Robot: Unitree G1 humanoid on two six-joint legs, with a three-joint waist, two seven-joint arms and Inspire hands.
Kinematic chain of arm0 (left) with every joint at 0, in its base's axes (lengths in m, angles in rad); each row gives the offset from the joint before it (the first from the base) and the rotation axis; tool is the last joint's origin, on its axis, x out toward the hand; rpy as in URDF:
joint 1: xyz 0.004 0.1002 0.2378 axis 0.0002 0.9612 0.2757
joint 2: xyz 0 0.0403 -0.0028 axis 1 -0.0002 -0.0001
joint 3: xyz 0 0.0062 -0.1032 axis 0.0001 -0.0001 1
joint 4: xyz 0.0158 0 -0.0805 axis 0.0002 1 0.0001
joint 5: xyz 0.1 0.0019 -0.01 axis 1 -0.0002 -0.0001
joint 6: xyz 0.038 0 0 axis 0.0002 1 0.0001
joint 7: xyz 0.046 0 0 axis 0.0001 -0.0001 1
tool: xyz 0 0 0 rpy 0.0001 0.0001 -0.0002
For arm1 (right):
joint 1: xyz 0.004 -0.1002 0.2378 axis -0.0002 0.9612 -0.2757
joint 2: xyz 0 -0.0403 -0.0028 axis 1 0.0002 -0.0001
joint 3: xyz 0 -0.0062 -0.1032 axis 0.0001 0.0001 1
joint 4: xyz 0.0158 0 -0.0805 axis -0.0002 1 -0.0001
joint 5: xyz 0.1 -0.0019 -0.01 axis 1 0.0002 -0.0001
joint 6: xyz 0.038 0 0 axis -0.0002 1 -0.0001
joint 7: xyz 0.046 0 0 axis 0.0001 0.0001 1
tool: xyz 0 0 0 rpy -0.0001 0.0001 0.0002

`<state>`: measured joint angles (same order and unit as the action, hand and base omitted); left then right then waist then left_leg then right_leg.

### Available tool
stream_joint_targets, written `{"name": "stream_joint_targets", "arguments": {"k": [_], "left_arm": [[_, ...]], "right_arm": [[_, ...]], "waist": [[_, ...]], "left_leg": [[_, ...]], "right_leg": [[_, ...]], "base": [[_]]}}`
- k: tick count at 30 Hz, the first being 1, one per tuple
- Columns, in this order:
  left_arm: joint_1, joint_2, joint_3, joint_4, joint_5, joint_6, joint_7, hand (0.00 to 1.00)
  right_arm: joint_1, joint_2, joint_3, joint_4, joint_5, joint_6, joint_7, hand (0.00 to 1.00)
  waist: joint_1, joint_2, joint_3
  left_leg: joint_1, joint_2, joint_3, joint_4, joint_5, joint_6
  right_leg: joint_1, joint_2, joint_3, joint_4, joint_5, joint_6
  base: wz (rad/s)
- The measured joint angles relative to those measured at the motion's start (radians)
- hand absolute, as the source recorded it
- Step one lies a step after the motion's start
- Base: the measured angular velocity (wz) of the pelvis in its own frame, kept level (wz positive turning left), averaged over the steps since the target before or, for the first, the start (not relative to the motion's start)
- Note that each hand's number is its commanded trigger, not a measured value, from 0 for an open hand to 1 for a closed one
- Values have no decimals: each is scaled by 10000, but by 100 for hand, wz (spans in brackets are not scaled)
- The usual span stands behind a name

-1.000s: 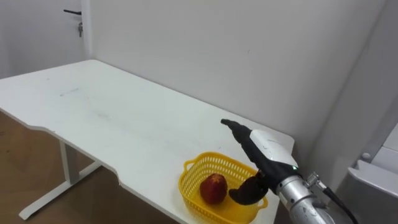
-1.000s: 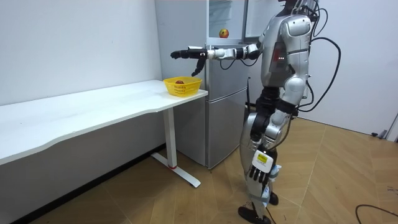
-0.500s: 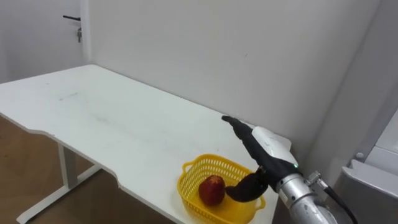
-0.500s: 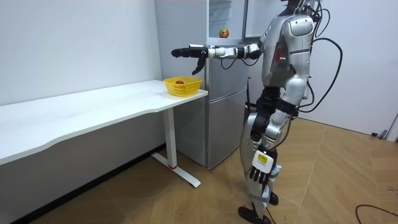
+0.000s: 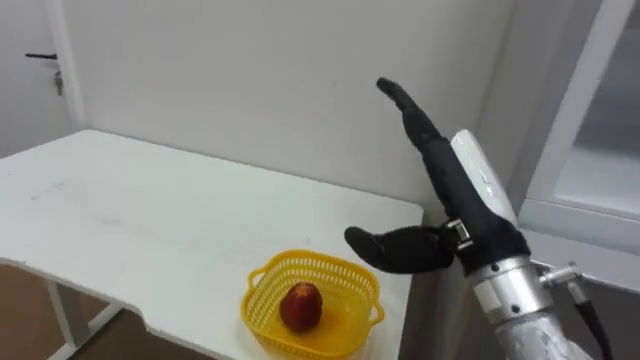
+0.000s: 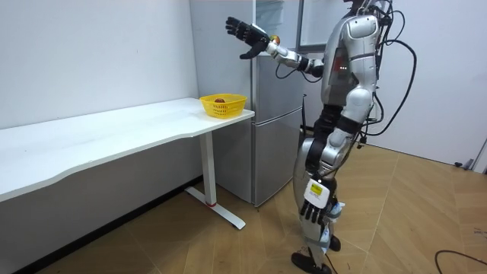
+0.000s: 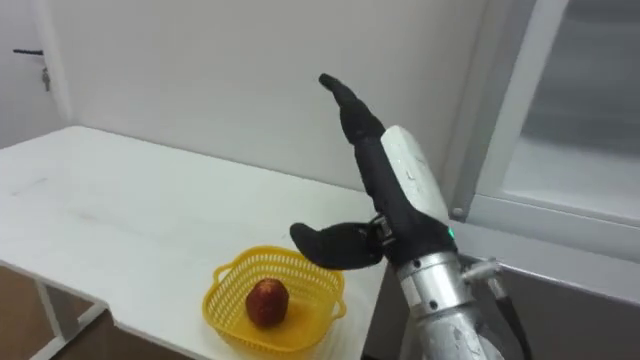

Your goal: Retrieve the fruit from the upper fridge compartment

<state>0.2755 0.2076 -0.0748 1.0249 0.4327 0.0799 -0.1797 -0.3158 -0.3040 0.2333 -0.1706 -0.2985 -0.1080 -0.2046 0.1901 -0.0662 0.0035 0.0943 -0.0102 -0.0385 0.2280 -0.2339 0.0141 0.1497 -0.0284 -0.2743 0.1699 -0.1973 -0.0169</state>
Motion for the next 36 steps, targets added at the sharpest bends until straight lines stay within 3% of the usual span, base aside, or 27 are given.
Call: {"name": "stream_joint_targets", "arguments": {"k": [1, 6, 10, 14, 27, 36], "left_arm": [[-6, -58, 49, 51, -55, -41, 25, 0], [-84, -84, 160, 196, -82, -249, 48, 0], [-174, -77, 127, 629, -81, -455, 304, 0], [-211, -129, 130, 938, -81, -605, 434, 0], [-167, -275, 13, 961, -98, -648, 790, 0], [-141, -306, 24, 976, -91, -636, 798, 0]], "right_arm": [[357, 16, -164, -342, 2, -78, -45, 0], [858, -43, -936, -1253, -18, -237, -573, 0], [1059, -1, -1612, -2087, 10, -648, -1127, 0], [1138, 28, -2064, -2371, -11, -1124, -1705, 0], [1631, 36, -2680, -2417, 435, -1238, -2246, 0], [1900, 29, -3309, -2076, 761, -1233, -2576, 0]], "waist": [[-38, 22, -43], [-782, 175, -49], [-1315, 303, -102], [-1609, 376, -100], [-1869, 242, -120], [-1896, 146, -51]], "left_leg": [[43, 25, 163, -79, 0, 0], [43, 75, 496, -224, 0, 1], [76, 127, 693, -254, -2, 3], [220, 166, 904, -322, -1, 0], [276, 217, 1265, -410, 0, 0], [356, 259, 1353, -403, -3, -4]], "right_leg": [[-84, 16, 132, 17, 0, 0], [-229, 93, 423, 196, 2, -3], [-296, 145, 603, 179, 37, -17], [-297, 184, 804, 175, 39, -22], [-547, 239, 1147, 167, 50, -37], [-470, 281, 1260, 170, 57, -48]], "base": [[-37], [-21], [-14], [-16], [-8], [-2]]}}
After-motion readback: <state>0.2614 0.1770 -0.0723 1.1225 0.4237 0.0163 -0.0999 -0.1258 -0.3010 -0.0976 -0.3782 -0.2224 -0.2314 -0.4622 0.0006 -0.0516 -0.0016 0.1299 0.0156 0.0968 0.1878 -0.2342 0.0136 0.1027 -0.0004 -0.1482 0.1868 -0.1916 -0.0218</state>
